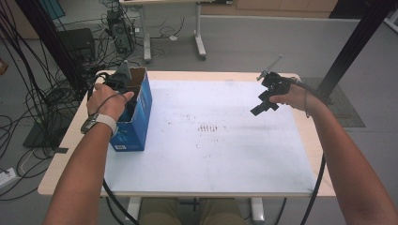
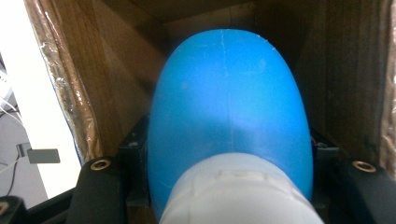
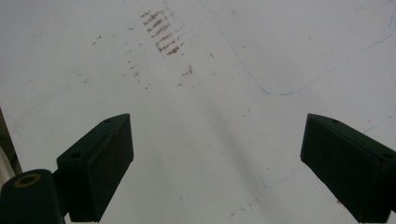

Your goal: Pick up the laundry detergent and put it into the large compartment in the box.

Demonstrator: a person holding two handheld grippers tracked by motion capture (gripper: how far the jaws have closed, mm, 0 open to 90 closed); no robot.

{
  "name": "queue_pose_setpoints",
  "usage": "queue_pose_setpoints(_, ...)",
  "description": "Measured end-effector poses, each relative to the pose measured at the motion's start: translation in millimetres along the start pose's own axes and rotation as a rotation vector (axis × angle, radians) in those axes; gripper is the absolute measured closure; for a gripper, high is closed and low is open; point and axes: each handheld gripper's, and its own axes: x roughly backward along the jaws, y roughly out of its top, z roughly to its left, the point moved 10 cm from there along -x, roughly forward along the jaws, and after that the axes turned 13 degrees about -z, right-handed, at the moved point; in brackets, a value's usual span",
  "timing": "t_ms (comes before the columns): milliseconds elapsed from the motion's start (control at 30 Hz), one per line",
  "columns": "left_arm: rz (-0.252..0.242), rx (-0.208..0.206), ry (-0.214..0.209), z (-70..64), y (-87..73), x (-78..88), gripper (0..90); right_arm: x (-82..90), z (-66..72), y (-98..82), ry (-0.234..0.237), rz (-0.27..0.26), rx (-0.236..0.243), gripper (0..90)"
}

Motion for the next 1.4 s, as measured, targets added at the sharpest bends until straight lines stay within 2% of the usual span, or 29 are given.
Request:
queue_pose_setpoints(367, 0.000, -0.014, 0.002, -0.5, -0.2, 0.1, 37.1, -0.1, 0.9, 0.2, 0.001, 0.000, 0.000, 9.5)
queue_pose_setpoints(733, -0.012, -0.009, -0.006, 0.1, 0.1, 1.2, 35.6, 1.9, 1.4, -0.1, -0.002, -0.002, 0.000, 9.5)
queue_pose_setpoints(833, -0.011, -0.009, -0.012, -0.5, 0.0, 1.1, 29.6, 2.0, 2.1, -0.2, -0.001, 0.000, 0.002, 9.5)
queue_pose_setpoints(933, -0.006, -0.019, -0.017, -1.2, -0.7, 1.4, 29.3, 2.6, 2.0, -0.2, -0.002, -0.002, 0.002, 9.5)
queue_pose_setpoints(1167, -0.018, -0.036, -0.024, -1.5, -1.1, 3.6, 27.7, 3.9, 2.3, -0.4, -0.004, -0.003, -0.002, 9.4)
queue_pose_setpoints(1400, -0.053, -0.056, -0.024, -1.9, -1.8, 11.4, 27.3, 1.0, 5.2, -0.4, 0.005, 0.001, 0.000, 9.4)
